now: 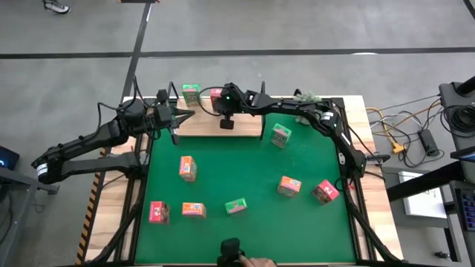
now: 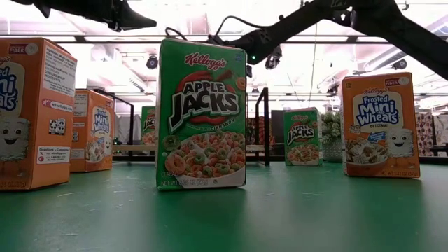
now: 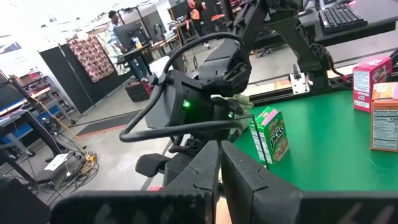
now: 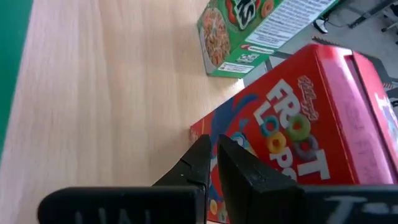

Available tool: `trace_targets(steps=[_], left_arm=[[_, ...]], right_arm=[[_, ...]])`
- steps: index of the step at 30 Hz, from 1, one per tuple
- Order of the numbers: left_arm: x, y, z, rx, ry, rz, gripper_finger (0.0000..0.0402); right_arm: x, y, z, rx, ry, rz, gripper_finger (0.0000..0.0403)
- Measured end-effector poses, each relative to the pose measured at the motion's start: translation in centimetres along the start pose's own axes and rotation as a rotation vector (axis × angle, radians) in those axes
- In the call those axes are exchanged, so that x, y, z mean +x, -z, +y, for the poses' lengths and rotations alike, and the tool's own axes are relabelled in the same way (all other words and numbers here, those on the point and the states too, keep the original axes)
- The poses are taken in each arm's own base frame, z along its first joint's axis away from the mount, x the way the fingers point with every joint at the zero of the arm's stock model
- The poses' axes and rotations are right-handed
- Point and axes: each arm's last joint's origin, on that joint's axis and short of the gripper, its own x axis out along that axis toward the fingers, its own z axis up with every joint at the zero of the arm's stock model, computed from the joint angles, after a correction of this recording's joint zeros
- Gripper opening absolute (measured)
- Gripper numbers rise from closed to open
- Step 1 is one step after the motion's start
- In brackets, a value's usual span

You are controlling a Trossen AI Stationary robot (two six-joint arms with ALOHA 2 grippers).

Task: Stack cereal on shelf
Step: Put the top red cereal box on the shelf

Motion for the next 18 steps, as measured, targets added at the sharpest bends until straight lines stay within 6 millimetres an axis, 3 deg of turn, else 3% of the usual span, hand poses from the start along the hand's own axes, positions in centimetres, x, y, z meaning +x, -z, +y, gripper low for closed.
trace_targets(steps=[18], left_arm=[[0.0,0.0,0.0,0.003,0.000,0.000,0.0001]], right_arm=[[0.3,0.8,-1.4,-0.006,0.033,-0.009,0.0018]])
